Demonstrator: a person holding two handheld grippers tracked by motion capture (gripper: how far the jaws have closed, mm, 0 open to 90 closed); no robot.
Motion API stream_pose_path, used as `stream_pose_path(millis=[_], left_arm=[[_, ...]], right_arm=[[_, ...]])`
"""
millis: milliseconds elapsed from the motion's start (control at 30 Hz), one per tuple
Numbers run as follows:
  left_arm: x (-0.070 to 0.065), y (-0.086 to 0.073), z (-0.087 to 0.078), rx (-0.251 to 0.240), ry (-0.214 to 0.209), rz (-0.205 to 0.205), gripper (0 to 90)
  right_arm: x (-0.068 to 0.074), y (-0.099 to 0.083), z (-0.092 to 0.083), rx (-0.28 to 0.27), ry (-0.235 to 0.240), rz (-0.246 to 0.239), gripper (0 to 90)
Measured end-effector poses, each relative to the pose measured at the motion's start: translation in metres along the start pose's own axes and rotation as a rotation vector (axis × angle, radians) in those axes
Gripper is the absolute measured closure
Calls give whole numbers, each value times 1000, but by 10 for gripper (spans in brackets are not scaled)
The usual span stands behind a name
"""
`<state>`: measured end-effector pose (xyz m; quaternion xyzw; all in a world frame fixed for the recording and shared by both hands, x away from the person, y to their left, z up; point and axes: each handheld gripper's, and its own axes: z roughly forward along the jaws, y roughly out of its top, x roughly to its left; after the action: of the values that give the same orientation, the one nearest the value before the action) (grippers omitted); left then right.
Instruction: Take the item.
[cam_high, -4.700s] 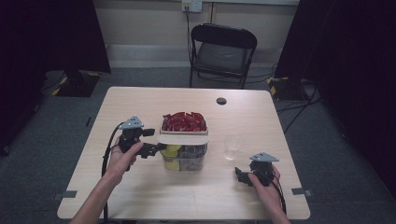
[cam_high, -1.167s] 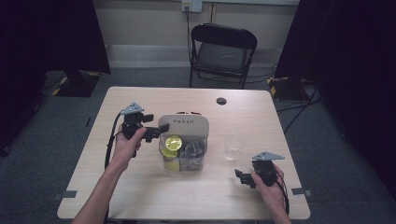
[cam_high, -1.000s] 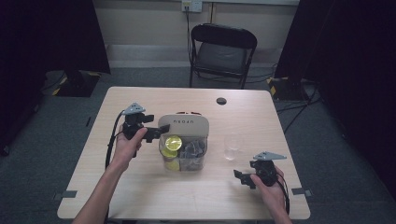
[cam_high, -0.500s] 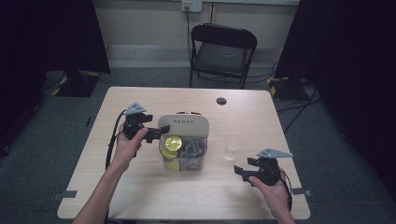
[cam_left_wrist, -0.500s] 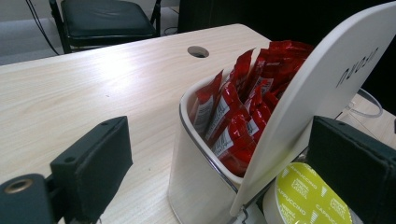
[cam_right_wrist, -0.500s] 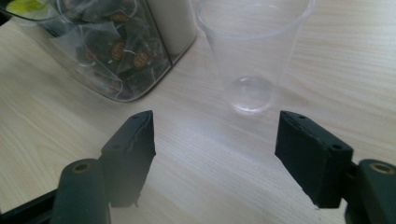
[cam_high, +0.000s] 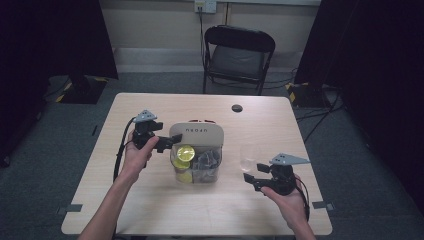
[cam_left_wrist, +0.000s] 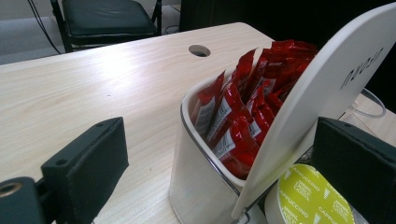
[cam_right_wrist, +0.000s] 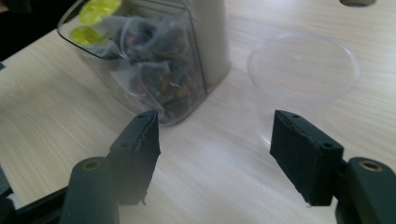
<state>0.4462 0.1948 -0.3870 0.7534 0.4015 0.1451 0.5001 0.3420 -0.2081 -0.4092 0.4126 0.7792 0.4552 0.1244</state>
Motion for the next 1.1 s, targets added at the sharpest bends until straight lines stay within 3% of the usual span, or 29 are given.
stream_pose_path(millis=[200,500,633,1100], left_arm=[[1,0,-1,-2,6,-2,26],[2,0,-4,-6,20,-2,28],[2,0,-4,-7,20,-1,24],[2,-1,-3,-2,19,10,18]], right_arm=[[17,18,12,-5,55,-57,340],[31,38,21,-28,124,-80,357],[41,46,36,-25,150,-110,371],[48,67,78,-5,220,-151,527]])
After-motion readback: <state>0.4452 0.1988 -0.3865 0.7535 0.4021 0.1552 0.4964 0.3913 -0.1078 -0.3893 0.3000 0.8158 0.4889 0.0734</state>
